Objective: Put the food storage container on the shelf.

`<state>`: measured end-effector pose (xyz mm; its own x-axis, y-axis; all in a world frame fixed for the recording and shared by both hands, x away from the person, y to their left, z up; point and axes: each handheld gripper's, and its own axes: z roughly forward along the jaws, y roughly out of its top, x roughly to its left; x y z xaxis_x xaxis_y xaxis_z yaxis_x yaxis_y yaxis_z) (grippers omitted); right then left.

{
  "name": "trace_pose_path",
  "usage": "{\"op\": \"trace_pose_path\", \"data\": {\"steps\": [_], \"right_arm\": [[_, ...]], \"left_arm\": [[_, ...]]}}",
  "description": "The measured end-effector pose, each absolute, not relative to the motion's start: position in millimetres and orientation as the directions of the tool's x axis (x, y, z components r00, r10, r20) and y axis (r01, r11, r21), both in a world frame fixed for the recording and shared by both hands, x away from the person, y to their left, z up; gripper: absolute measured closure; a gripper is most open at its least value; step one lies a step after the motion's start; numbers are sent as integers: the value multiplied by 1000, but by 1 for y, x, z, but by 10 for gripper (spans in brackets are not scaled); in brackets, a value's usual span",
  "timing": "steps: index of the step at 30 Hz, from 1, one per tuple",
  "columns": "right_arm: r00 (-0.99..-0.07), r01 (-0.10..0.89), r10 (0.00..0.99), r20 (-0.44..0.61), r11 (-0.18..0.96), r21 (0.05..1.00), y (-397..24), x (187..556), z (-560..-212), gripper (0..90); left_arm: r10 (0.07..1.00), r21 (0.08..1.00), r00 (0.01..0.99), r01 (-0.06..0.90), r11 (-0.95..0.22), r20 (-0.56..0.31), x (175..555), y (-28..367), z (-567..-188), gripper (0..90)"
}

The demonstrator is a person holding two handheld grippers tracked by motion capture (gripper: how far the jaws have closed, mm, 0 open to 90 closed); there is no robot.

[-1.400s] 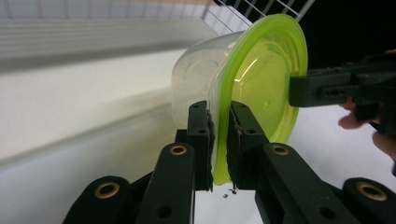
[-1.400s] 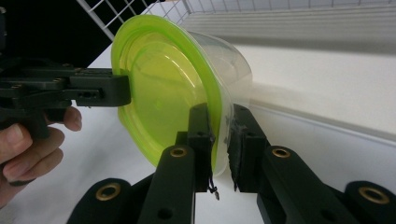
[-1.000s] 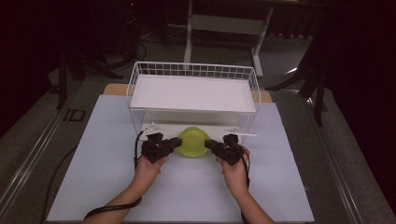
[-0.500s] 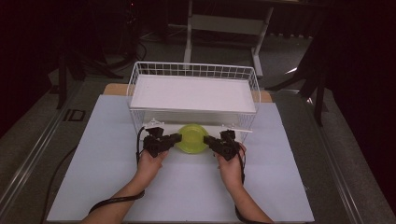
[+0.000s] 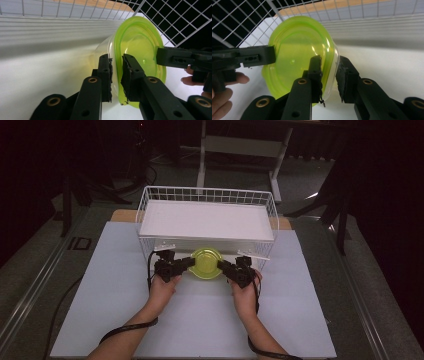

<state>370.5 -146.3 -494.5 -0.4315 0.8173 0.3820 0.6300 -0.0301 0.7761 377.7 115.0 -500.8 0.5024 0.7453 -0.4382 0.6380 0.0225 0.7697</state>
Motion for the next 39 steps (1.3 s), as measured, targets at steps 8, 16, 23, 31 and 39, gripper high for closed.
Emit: {"op": "trace_pose_path", "data": {"steps": [8, 16, 23, 31, 39], "right_arm": [[-411, 620, 836, 363, -35, 783, -144, 379, -493, 715], [-418, 580, 847, 327, -28, 814, -144, 378, -489, 633], [-438, 562, 845, 307, -9, 827, -145, 369, -484, 618], [-462, 546, 846, 269, 32, 837, -149, 347, -483, 750], [-489, 585, 836, 248, 103, 805, -139, 333, -499, 898]], "left_arm": [[772, 752, 454, 657, 47, -445, 383, 114, -503, 644], [771, 767, 477, 641, 23, -422, 382, 110, -501, 528], [778, 772, 479, 636, 12, -407, 376, 112, -498, 433], [699, 793, 568, 609, -2, -435, 355, 125, -496, 237], [662, 835, 657, 544, -84, -361, 325, 130, -498, 5]]}}
